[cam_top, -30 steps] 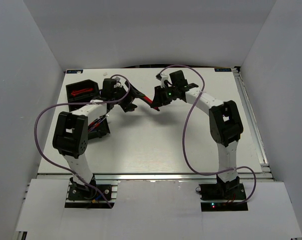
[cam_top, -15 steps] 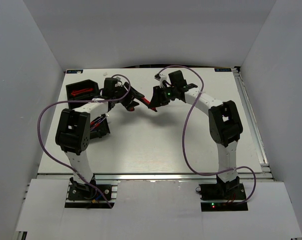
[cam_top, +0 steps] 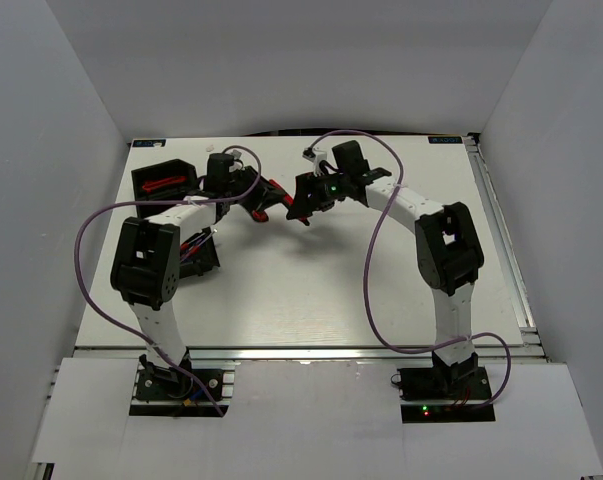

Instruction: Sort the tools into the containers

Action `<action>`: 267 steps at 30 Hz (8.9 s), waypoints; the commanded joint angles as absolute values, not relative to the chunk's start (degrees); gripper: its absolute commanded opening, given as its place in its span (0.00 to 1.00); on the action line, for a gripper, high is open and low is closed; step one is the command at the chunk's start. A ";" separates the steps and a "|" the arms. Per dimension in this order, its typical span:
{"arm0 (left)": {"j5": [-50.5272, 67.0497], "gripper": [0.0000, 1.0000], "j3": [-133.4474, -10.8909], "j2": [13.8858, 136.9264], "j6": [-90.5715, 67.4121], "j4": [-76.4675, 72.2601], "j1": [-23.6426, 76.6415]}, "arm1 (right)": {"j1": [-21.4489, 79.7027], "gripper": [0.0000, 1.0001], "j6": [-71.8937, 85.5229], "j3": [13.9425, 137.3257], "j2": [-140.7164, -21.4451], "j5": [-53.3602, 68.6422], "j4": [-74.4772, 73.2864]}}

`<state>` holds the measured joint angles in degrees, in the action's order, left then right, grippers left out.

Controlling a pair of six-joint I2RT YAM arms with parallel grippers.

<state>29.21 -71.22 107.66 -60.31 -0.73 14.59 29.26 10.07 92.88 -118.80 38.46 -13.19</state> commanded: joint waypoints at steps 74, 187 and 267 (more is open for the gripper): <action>18.64 0.88 -58.39 79.30 -47.29 5.35 -25.22 | 36.64 0.89 -3.09 113.29 -132.70 19.45 -17.41; 20.22 0.00 -68.89 99.74 -58.36 -13.62 -26.63 | 26.54 0.90 -16.08 84.64 -107.75 54.84 -15.91; 15.37 0.98 -65.59 86.94 -38.41 9.50 -25.05 | 25.05 0.89 -24.16 83.75 -103.98 50.63 -22.83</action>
